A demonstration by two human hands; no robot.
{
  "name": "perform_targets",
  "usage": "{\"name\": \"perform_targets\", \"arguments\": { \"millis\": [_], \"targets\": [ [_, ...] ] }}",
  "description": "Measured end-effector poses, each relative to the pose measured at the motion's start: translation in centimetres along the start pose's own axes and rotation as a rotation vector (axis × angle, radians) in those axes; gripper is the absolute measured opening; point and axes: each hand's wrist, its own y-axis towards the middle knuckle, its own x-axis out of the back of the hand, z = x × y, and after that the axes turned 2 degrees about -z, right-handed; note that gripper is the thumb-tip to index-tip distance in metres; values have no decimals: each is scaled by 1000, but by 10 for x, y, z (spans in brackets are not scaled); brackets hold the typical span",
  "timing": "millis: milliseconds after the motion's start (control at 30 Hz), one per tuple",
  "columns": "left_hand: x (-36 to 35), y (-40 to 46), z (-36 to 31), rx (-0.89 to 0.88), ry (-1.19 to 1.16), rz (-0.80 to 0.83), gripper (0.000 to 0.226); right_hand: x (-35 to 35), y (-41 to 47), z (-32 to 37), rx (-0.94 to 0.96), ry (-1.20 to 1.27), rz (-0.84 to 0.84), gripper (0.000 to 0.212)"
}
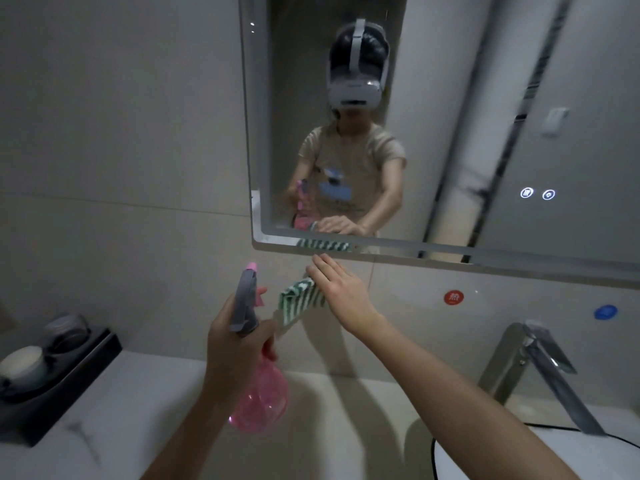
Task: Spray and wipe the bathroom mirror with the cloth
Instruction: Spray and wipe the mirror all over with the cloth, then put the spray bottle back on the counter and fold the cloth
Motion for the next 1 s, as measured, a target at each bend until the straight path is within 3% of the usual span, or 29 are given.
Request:
{"name": "perform_targets", "arguments": {
  "millis": [400, 567, 700, 767, 1000],
  "targets": [
    [9, -37, 8, 135, 30, 83, 44, 50, -39, 41, -130, 38, 217, 45],
    [19, -54, 23, 184, 79, 89, 43, 57, -59, 61, -292, 118, 246, 51],
    [31, -73, 31, 180, 191, 112, 46, 62, -80, 80, -367, 214, 495, 54],
    [35, -82, 36, 187, 222, 103, 51, 65, -87, 89, -378, 244, 540, 56],
    [41, -117, 40, 242, 301, 62, 35, 74, -109, 115, -430, 369, 610, 54]
  ]
}}
